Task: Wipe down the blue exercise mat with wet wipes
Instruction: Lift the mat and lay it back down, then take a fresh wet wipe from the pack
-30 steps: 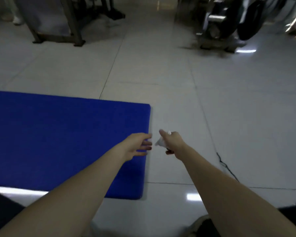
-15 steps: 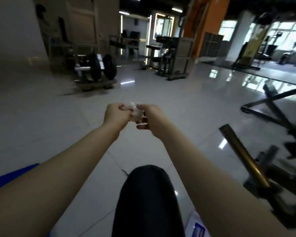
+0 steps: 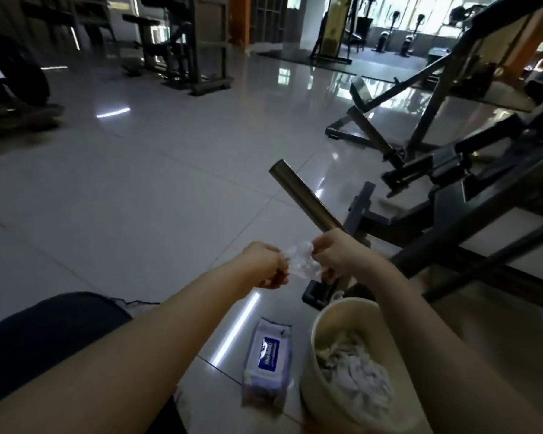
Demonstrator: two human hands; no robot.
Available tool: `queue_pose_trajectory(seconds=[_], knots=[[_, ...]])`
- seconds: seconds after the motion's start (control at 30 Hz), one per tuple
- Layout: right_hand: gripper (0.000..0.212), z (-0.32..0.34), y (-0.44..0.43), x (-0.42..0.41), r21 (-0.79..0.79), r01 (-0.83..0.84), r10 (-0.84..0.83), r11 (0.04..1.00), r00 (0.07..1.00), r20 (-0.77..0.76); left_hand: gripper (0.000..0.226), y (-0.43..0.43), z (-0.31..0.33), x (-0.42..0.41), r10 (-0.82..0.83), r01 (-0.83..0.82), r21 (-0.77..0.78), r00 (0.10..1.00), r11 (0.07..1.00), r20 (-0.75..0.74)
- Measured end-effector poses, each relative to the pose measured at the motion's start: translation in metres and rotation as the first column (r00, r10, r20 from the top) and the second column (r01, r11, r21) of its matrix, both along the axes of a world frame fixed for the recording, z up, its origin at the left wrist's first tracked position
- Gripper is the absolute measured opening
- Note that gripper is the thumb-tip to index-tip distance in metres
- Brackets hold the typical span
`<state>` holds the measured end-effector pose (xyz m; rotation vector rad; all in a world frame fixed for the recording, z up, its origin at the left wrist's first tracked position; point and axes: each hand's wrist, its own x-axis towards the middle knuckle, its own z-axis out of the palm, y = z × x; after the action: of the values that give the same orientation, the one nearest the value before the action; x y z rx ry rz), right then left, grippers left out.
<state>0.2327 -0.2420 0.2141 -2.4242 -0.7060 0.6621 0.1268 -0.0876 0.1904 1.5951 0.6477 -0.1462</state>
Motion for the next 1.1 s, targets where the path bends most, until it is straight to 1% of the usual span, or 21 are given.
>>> queue_pose_trajectory(seconds=[0.07, 0.13, 0.2, 0.27, 0.33, 0.4, 0.43, 0.47, 0.53, 0.57, 0.67, 0.7, 0.77, 0.83, 0.87, 0.9, 0.93, 0.97, 1.0, 1.07, 1.1], knots=[[0.019, -0.02, -0.029, 0.013, -0.115, -0.03, 0.028, 0.993, 0.999, -0.017, 0.016, -0.02, -0.019, 0.009, -0.086, 0.085, -0.021, 0.995, 0.996, -0.044], [0.017, -0.037, -0.055, 0.024, -0.259, -0.064, 0.043, 0.964, 0.995, -0.085, 0.016, -0.037, -0.036, 0.017, -0.198, 0.194, -0.04, 0.973, 0.98, -0.118], [0.016, -0.05, -0.073, 0.029, -0.45, -0.115, 0.051, 0.886, 0.987, -0.152, 0.018, -0.046, -0.052, 0.023, -0.273, 0.27, -0.036, 0.946, 0.962, -0.177], [0.017, -0.065, -0.079, 0.036, -0.567, -0.131, 0.08, 0.813, 0.99, -0.114, 0.021, -0.049, -0.069, 0.029, -0.277, 0.297, 0.06, 0.933, 0.953, -0.229], [0.016, -0.077, -0.066, 0.043, -0.528, -0.089, 0.116, 0.845, 0.993, 0.018, 0.02, -0.047, -0.089, 0.031, -0.212, 0.257, 0.144, 0.94, 0.956, -0.268], [0.017, -0.091, -0.038, 0.046, -0.394, -0.06, 0.098, 0.917, 0.992, 0.078, 0.019, -0.036, -0.11, 0.033, -0.131, 0.196, 0.201, 0.946, 0.96, -0.297], [0.018, -0.099, -0.02, 0.043, -0.31, -0.044, 0.058, 0.95, 0.998, 0.038, 0.018, -0.03, -0.123, 0.032, -0.089, 0.169, 0.236, 0.945, 0.957, -0.316], [0.019, -0.108, -0.003, 0.04, -0.219, -0.014, 0.002, 0.976, 0.999, -0.054, 0.019, -0.023, -0.135, 0.031, -0.049, 0.146, 0.272, 0.942, 0.951, -0.333], [0.022, -0.13, 0.03, 0.028, -0.134, 0.039, -0.072, 0.99, 0.966, -0.25, 0.019, -0.011, -0.158, 0.025, 0.005, 0.136, 0.344, 0.925, 0.929, -0.379], [0.025, -0.146, 0.043, 0.021, -0.13, 0.056, -0.096, 0.99, 0.941, -0.325, 0.019, -0.006, -0.171, 0.021, 0.026, 0.138, 0.373, 0.915, 0.917, -0.403], [0.032, -0.213, 0.079, 0.008, -0.268, -0.008, -0.101, 0.963, 0.916, -0.387, 0.02, 0.005, -0.209, 0.011, 0.072, 0.118, 0.355, 0.875, 0.927, -0.479], [0.036, -0.24, 0.086, 0.002, -0.308, 0.035, -0.161, 0.951, 0.905, -0.394, 0.023, 0.007, -0.223, 0.01, 0.079, 0.109, 0.331, 0.859, 0.938, -0.506], [0.052, -0.286, 0.091, -0.009, -0.364, 0.206, -0.368, 0.908, 0.806, -0.463, 0.033, 0.007, -0.245, 0.009, 0.074, 0.09, 0.269, 0.834, 0.959, -0.546], [0.065, -0.319, 0.092, -0.013, -0.458, 0.41, -0.603, 0.789, 0.663, -0.444, 0.041, 0.005, -0.258, 0.01, 0.038, 0.107, 0.209, 0.807, 0.972, -0.59], [0.071, -0.333, 0.093, -0.013, -0.515, 0.48, -0.694, 0.71, 0.601, -0.397, 0.044, 0.006, -0.269, 0.01, 0.018, 0.11, 0.174, 0.795, 0.979, -0.606], [0.075, -0.333, 0.089, -0.015, -0.54, 0.537, -0.747, 0.648, 0.585, -0.315, 0.044, 0.004, -0.27, 0.01, -0.013, 0.123, 0.138, 0.791, 0.983, -0.612], [0.074, -0.332, 0.088, -0.018, -0.533, 0.578, -0.77, 0.618, 0.582, -0.262, 0.041, 0.004, -0.277, 0.008, -0.038, 0.123, 0.092, 0.779, 0.988, -0.625], [0.068, -0.339, 0.084, -0.019, -0.508, 0.61, -0.784, 0.608, 0.564, -0.262, 0.031, 0.003, -0.278, 0.006, -0.061, 0.126, 0.058, 0.773, 0.99, -0.631], [0.062, -0.346, 0.081, -0.02, -0.473, 0.662, -0.811, 0.581, 0.522, -0.265, 0.02, 0.0, -0.278, 0.004, -0.063, 0.102, 0.025, 0.768, 0.994, -0.637], [0.058, -0.354, 0.08, -0.021, -0.461, 0.73, -0.853, 0.504, 0.339, -0.396, 0.007, -0.003, -0.279, 0.0, -0.071, 0.05, -0.051, 0.769, 0.997, -0.636], [0.061, -0.368, 0.075, -0.021, -0.461, 0.731, -0.839, 0.503, 0.285, -0.462, 0.006, -0.004, -0.277, -0.001, -0.056, 0.011, -0.074, 0.774, 0.997, -0.631]])
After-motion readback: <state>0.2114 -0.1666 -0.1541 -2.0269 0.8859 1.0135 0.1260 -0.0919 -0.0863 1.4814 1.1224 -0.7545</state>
